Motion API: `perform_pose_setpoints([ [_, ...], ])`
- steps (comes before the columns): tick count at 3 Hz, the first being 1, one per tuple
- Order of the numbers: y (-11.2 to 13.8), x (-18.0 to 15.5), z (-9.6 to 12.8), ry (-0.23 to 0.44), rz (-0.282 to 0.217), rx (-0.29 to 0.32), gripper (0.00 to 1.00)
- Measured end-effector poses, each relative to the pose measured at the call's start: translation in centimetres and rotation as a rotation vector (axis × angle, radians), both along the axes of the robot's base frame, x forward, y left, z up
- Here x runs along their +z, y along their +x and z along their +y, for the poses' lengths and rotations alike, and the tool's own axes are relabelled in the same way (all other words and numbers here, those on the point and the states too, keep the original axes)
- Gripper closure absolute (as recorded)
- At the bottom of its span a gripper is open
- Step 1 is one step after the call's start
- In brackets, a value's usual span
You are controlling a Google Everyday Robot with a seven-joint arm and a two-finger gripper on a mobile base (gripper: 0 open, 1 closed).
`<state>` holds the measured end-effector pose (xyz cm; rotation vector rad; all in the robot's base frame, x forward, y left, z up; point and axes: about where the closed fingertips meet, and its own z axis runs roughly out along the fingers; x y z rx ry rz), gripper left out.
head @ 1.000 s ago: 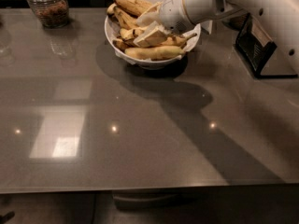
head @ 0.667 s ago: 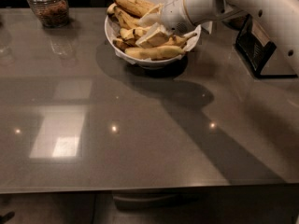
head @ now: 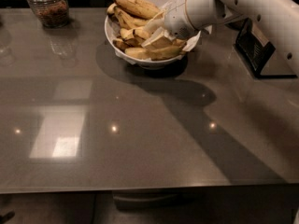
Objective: Pick banana from white bowl
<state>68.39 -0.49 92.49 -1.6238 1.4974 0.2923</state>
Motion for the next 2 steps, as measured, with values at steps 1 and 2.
perform_pose_setpoints([
  [1, 0.62, -0.85, -0.4, -0.018, 0.01, -0.021, 0.6],
  [2, 1.09, -1.38, -0.26, -0.024, 0.02, -0.029, 0.66],
])
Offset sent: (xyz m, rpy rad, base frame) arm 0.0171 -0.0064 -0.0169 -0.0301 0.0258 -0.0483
